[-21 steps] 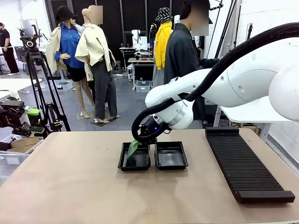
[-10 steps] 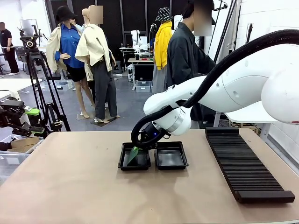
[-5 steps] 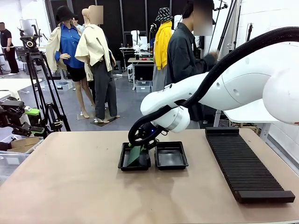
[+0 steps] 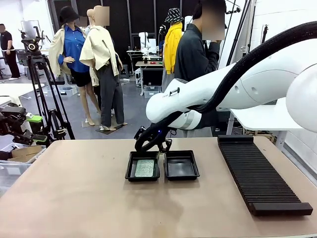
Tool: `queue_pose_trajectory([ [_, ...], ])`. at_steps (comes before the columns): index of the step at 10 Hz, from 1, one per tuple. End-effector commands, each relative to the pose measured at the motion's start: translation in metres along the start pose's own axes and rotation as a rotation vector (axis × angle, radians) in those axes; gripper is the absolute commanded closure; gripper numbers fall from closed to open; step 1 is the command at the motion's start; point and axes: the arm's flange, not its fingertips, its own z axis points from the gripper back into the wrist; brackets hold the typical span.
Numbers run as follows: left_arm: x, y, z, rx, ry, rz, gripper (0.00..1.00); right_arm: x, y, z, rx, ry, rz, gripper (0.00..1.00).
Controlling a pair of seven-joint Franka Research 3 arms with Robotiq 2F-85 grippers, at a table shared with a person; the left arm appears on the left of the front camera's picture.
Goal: Inspect and transfer BCBs to ESD trays.
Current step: Pick up the Blank PCB from the PCB Rack and place it in the left ESD tray.
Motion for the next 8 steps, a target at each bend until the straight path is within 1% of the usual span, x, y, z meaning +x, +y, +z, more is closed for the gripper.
queue_pose_trajectory([
  [1,0.0003,-0.0004,0.0014,0.006,-0.011,-0.002,0.00,0.0036,0.0051,-0.0001,-0.032,-0.001,-0.026,0.00],
  [4,0.0003,-0.0004,0.0014,0.006,-0.011,-0.002,0.00,-0.0001,0.0055,0.0019,-0.055,-0.011,-0.006,0.00],
  [5,0.0003,-0.0004,0.0014,0.006,-0.011,-0.002,0.00,0.0010,0.0017,0.0014,-0.007,0.009,-0.009,0.00],
  [8,0.0003,-0.0004,0.0014,0.006,-0.011,-0.002,0.00,0.0010,0.0017,0.0014,-0.007,0.009,-0.009,0.00],
])
